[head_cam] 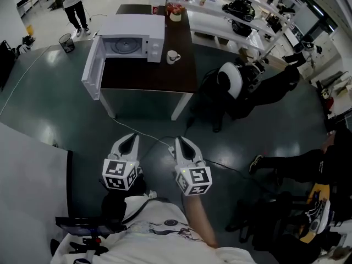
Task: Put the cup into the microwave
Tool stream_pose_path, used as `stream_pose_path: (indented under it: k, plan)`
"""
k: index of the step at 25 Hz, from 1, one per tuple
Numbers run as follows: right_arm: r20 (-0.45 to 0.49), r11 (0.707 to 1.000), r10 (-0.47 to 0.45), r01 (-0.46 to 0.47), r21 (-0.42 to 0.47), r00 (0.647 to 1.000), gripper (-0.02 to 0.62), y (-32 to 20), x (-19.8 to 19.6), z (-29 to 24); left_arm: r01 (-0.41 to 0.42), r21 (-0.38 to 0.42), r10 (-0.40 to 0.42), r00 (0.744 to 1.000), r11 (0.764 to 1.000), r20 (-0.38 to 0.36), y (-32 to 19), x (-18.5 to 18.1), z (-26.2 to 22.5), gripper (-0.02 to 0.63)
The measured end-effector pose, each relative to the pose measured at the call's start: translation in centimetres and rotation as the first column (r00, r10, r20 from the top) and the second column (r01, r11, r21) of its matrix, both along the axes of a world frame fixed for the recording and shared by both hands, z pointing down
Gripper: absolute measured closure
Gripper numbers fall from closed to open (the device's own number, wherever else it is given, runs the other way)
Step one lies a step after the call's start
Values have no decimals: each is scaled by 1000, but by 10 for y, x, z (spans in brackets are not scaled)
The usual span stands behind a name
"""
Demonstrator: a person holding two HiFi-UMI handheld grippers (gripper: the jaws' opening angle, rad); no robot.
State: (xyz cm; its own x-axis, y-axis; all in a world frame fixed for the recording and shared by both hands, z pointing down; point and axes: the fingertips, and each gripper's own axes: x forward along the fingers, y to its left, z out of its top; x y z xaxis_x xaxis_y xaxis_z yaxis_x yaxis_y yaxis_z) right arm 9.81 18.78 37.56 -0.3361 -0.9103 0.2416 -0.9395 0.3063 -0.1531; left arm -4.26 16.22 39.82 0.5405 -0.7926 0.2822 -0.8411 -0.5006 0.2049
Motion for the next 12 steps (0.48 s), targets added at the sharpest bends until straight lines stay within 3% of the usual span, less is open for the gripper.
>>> stream_pose_path:
  k: [6,12]
  plan:
    - [-13,1000,23,-23,13,1000,594,-52,-19,-11,-30,-2,30,999,1000,-20,-52,-19,-4,607]
    - [-13,999,37,-37,-33,999,594,-69,-27,-1,-55,-50,54,998,997,-24,-66,-27,6,607]
